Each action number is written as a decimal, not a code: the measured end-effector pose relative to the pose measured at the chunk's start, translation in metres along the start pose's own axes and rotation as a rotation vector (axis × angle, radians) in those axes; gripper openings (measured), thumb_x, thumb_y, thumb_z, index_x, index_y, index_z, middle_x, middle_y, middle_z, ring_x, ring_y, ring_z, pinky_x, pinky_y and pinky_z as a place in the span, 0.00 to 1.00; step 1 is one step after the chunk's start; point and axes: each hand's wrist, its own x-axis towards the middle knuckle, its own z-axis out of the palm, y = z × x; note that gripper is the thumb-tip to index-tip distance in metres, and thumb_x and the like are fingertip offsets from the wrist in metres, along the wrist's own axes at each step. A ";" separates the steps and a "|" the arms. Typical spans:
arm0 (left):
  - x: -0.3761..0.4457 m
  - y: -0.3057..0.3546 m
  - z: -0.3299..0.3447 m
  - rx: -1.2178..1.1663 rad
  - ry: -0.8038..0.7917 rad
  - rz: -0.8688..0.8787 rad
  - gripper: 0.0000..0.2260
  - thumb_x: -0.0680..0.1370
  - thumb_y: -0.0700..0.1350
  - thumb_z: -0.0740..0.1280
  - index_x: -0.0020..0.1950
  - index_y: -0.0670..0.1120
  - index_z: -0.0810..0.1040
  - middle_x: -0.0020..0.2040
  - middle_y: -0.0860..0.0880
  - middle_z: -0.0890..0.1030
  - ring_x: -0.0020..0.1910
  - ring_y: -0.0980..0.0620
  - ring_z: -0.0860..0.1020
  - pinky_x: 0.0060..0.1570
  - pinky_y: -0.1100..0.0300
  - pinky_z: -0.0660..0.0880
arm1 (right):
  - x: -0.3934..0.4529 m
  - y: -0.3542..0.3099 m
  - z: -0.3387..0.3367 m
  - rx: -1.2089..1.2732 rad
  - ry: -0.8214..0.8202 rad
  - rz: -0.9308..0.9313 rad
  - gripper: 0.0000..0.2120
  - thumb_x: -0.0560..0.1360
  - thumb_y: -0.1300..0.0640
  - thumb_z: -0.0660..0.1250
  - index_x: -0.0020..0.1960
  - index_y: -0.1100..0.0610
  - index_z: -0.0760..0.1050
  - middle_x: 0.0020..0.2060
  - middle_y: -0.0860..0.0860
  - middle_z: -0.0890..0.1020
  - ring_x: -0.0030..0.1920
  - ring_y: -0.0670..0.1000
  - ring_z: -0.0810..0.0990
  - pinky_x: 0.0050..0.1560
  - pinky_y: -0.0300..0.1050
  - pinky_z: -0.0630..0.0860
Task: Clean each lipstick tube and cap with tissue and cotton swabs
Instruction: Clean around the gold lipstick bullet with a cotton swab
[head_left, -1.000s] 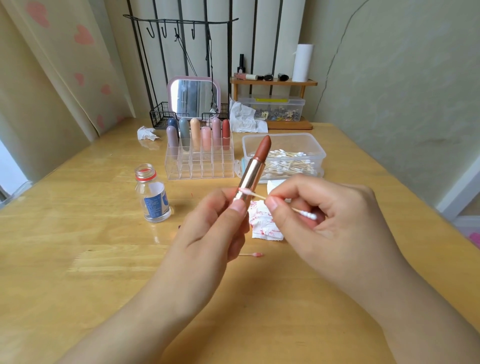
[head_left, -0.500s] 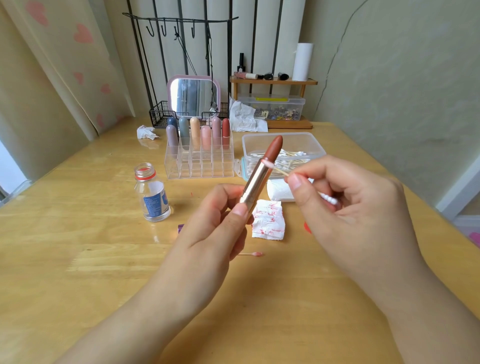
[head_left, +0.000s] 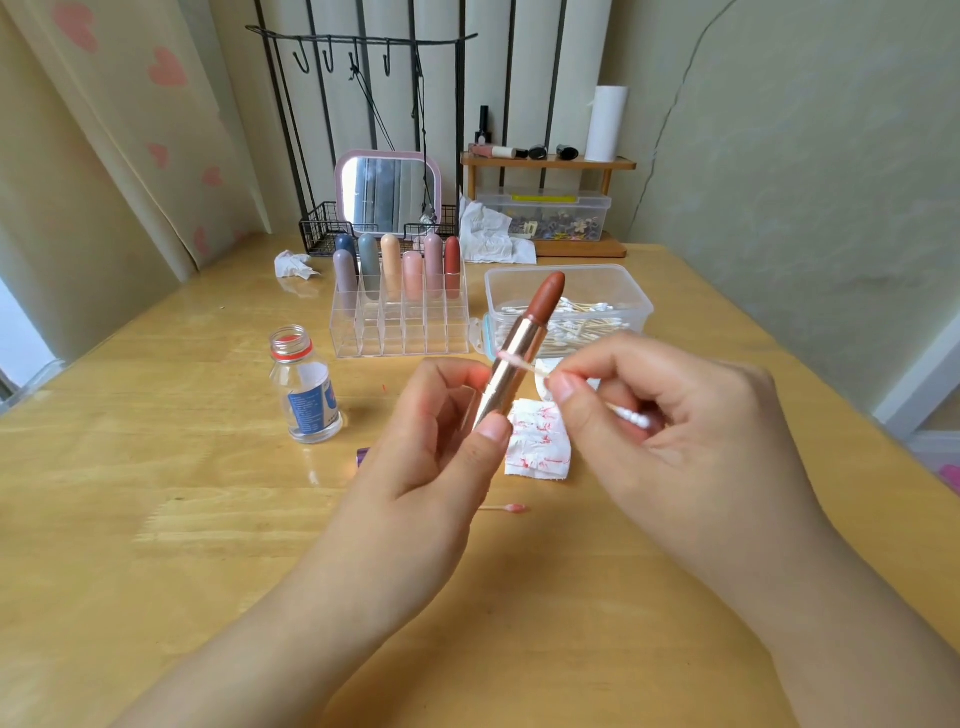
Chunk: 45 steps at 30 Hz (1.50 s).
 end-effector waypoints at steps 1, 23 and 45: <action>0.000 0.000 0.000 0.003 -0.008 0.004 0.09 0.72 0.56 0.62 0.51 0.58 0.73 0.42 0.44 0.75 0.35 0.50 0.68 0.36 0.57 0.69 | 0.001 0.002 -0.001 -0.013 0.029 0.007 0.08 0.74 0.56 0.67 0.37 0.56 0.78 0.24 0.51 0.66 0.25 0.44 0.65 0.29 0.28 0.60; -0.001 0.004 0.005 -0.042 0.025 0.033 0.08 0.74 0.45 0.65 0.52 0.53 0.70 0.36 0.56 0.74 0.32 0.55 0.70 0.30 0.69 0.72 | 0.000 -0.002 0.002 -0.031 0.001 -0.051 0.05 0.72 0.61 0.69 0.37 0.57 0.78 0.24 0.39 0.64 0.26 0.37 0.66 0.30 0.22 0.60; 0.001 0.007 0.001 -0.088 0.032 -0.082 0.11 0.76 0.51 0.57 0.44 0.51 0.78 0.32 0.54 0.70 0.33 0.52 0.67 0.33 0.65 0.66 | -0.001 -0.003 0.003 0.020 -0.065 -0.035 0.06 0.71 0.63 0.69 0.36 0.58 0.78 0.24 0.40 0.62 0.25 0.38 0.66 0.29 0.20 0.60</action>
